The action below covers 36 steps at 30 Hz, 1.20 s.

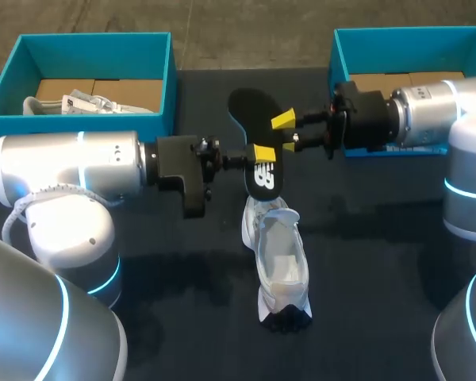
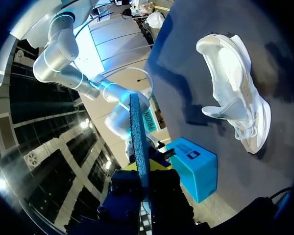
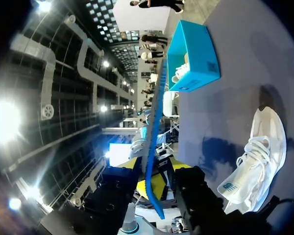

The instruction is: Take the shoe out of the shoebox, open the shoe tongue, remove and reinsert the insole, then place the shoe into the shoebox

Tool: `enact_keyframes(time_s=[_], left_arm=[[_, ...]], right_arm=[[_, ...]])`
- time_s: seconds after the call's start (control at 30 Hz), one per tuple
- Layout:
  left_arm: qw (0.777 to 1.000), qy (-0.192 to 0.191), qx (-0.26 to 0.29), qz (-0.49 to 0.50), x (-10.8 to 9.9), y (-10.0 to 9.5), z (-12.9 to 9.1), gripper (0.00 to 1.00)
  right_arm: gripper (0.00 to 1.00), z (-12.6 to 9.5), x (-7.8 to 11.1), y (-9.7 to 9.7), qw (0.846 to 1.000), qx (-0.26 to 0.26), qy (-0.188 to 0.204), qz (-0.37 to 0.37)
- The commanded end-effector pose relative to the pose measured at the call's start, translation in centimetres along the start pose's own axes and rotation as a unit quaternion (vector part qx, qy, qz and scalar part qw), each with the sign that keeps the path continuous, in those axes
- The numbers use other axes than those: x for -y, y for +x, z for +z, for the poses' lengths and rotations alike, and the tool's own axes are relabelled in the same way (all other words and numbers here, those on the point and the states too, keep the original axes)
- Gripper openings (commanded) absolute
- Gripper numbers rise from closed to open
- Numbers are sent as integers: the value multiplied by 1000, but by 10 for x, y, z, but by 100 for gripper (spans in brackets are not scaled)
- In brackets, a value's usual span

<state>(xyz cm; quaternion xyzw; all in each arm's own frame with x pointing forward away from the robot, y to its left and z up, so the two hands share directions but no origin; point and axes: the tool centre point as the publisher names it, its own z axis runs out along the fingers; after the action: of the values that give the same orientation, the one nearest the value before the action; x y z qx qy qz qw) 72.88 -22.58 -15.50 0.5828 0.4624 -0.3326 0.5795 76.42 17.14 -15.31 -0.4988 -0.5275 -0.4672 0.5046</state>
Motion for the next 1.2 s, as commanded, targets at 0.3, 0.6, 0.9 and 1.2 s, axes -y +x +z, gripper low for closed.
enact_keyframes(time_s=[0.3,0.6,0.9,1.2], left_arm=[[1000,0,-8,1,3,0,4,0],[1000,-1,-8,1,4,0,4,0],[1000,-6,-6,-1,4,-1,4,0],[1000,-6,-6,-1,4,-1,4,0]], right_arm=[[42,4,1,5,1000,0,6,-4],[37,5,4,7,1000,-2,10,-6],[37,4,5,7,1000,-8,11,-6],[36,4,7,9,1000,-10,12,-6]])
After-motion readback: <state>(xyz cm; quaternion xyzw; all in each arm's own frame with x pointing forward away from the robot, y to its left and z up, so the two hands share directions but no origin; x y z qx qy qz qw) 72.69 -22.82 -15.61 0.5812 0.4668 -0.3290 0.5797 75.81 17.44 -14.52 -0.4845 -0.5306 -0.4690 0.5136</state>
